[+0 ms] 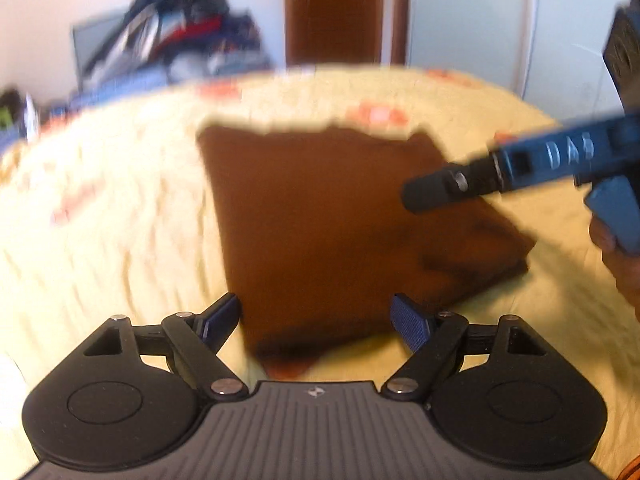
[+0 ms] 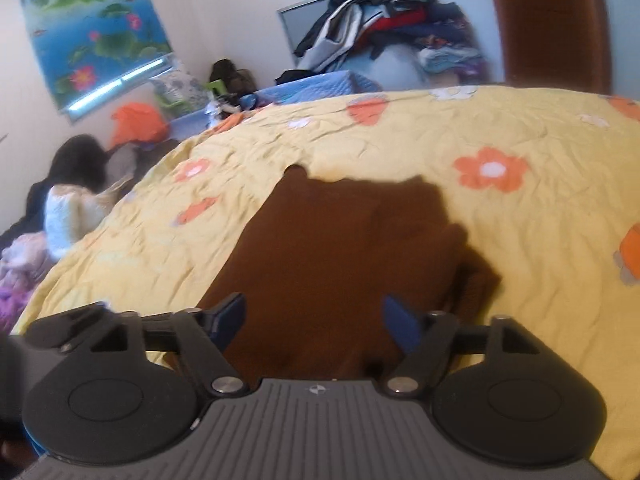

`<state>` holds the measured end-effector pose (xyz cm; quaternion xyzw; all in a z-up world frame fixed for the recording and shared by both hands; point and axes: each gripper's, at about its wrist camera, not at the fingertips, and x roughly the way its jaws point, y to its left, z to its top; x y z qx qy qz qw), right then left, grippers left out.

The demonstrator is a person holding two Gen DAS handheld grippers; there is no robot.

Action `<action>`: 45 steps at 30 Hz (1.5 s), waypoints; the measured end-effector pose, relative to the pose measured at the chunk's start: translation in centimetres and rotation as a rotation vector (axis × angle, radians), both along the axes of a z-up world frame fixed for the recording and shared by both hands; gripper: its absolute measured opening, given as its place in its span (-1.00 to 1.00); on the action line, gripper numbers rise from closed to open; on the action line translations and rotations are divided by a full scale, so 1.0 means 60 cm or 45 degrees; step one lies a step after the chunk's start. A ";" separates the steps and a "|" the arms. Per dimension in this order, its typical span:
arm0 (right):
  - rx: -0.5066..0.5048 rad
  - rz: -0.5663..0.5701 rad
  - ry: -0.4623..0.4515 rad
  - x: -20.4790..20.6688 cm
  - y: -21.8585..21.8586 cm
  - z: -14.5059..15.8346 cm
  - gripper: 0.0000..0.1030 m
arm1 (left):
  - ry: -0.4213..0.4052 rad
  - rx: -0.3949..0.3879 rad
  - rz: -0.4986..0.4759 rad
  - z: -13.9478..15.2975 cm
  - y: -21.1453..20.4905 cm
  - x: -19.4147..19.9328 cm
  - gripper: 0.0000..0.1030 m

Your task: Fold small clothes

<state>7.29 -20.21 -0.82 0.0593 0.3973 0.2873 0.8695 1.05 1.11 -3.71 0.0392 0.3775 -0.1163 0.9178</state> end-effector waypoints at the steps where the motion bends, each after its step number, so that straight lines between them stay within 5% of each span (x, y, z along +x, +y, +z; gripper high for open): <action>1: -0.025 0.001 0.040 0.012 0.007 -0.020 0.58 | 0.044 -0.038 0.020 -0.009 0.006 0.008 0.66; 4: -0.072 -0.003 0.042 0.028 -0.004 -0.057 0.51 | 0.055 -0.118 0.076 0.010 0.022 0.009 0.63; 6: -0.037 -0.057 0.097 0.034 -0.020 -0.032 0.47 | 0.019 -0.182 0.108 0.034 0.041 0.010 0.63; 10: 0.022 -0.137 -0.018 0.058 -0.033 0.018 0.52 | -0.073 -0.272 0.162 0.074 0.049 0.045 0.63; 14: 0.030 -0.083 -0.004 0.135 0.024 0.023 0.65 | -0.018 -0.150 0.073 0.057 0.002 0.121 0.63; 16: -0.047 -0.083 0.074 0.178 0.050 -0.013 0.69 | 0.062 -0.089 0.081 0.023 -0.016 0.143 0.72; 18: -0.181 -0.132 0.179 0.204 0.057 -0.071 0.81 | -0.004 -0.050 0.071 0.021 -0.021 0.130 0.73; 19: -0.215 -0.133 0.096 0.202 0.056 -0.080 0.84 | -0.004 -0.060 0.086 0.028 -0.016 0.120 0.71; 22: -0.173 -0.167 0.091 0.172 0.032 -0.061 0.80 | -0.055 -0.114 0.091 0.050 0.006 0.067 0.72; 27: 0.023 -0.242 -0.058 0.017 -0.043 -0.008 1.00 | -0.006 -0.110 0.120 0.030 0.007 -0.015 0.72; 30: -0.056 -0.281 0.014 -0.050 -0.054 -0.028 1.00 | 0.022 0.022 0.175 -0.006 -0.013 -0.035 0.75; 33: -0.174 -0.273 0.092 -0.081 -0.037 -0.061 1.00 | -0.039 0.022 0.260 -0.021 -0.015 -0.051 0.99; 39: -0.388 -0.315 -0.056 -0.089 0.025 -0.082 1.00 | -0.080 -0.018 0.256 -0.031 0.002 -0.054 1.00; 45: -0.425 -0.325 -0.144 -0.080 0.033 -0.097 1.00 | -0.087 -0.004 0.240 -0.032 -0.003 -0.054 1.00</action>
